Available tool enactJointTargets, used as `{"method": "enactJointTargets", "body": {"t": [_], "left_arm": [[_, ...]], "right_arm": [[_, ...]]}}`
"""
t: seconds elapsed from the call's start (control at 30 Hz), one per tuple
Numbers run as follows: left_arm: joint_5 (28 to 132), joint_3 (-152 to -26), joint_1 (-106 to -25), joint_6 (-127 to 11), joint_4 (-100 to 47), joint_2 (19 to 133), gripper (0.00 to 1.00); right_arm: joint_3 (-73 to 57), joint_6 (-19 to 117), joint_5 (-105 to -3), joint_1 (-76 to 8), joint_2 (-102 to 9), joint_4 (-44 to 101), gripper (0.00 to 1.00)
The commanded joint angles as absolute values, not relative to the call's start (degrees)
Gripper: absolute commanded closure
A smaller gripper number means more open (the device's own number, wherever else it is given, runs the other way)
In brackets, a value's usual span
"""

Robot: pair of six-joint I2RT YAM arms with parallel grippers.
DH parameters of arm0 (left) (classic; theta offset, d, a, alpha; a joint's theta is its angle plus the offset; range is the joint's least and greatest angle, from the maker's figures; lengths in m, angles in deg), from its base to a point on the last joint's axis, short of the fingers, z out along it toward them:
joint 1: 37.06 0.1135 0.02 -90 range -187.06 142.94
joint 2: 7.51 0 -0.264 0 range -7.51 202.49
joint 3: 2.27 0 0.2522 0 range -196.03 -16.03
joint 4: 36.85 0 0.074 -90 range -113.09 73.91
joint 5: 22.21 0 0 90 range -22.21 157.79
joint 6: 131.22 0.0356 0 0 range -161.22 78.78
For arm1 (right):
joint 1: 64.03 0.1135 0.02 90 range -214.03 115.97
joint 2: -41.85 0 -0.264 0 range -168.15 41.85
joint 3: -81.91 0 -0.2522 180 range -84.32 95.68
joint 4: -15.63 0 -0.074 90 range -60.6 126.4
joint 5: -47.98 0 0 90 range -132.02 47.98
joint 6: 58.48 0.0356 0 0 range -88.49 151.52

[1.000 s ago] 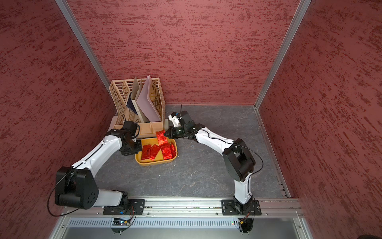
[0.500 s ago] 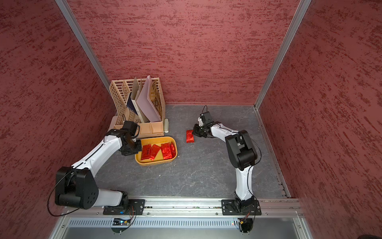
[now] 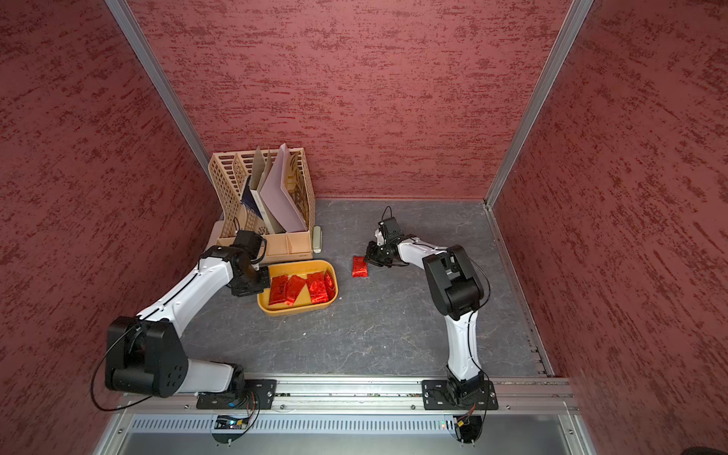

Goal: Take the tea bags out of the storage box
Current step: Place the tea bag at the center of the board.

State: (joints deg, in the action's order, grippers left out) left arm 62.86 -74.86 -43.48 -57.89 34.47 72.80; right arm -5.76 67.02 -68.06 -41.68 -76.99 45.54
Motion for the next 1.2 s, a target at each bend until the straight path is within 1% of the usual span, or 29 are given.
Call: {"method": "enactJointTargets", "body": {"t": [0.0,0.07,0.13,0.17,0.23,0.33,0.47,0.53,0.67,0.93,1.03,1.17], "left_arm": [[62.8,-74.7,-43.3,-58.0,34.0,73.5,1.00],[62.8,-74.7,-43.2,-58.0,34.0,73.5,1.00],[62.8,-74.7,-43.3,-58.0,34.0,73.4,1.00],[62.8,-74.7,-43.2,-58.0,34.0,73.4,1.00],[62.6,-74.7,-43.2,-58.1,34.1,73.4,1.00],[62.6,-74.7,-43.2,-58.1,34.0,73.1,1.00],[62.8,-74.7,-43.2,-58.0,34.0,73.1,1.00],[62.8,-74.6,-43.2,-58.0,34.0,73.0,1.00],[62.5,-74.6,-43.2,-58.1,34.0,73.1,1.00],[62.6,-74.6,-43.5,-58.1,34.0,72.8,1.00],[62.6,-74.6,-43.6,-58.1,34.0,72.8,1.00],[62.6,-74.5,-43.7,-58.0,33.9,72.7,1.00]], "right_arm": [[-6.5,67.1,-68.1,-41.8,-76.6,44.5,0.79],[-7.0,67.0,-67.5,-41.7,-75.4,44.4,0.65],[-8.0,66.5,-66.5,-41.8,-73.6,44.2,0.55],[-8.4,66.0,-65.7,-41.9,-72.6,44.5,0.52],[-10.0,65.7,-64.3,-42.0,-70.4,43.3,0.51],[-13.1,66.0,-66.3,-42.0,-67.8,38.0,0.54],[-15.5,70.0,-74.4,-41.9,-68.2,29.1,0.65],[-15.6,72.4,-78.5,-41.7,-69.8,25.4,0.68],[-13.6,76.5,-83.9,-41.1,-74.8,20.4,0.68],[-10.2,83.3,-88.5,-41.0,-84.3,16.1,0.70],[-10.3,83.4,-88.1,-41.1,-85.1,17.2,0.71],[-11.1,82.8,-88.0,-41.1,-83.4,16.6,0.70]]}}
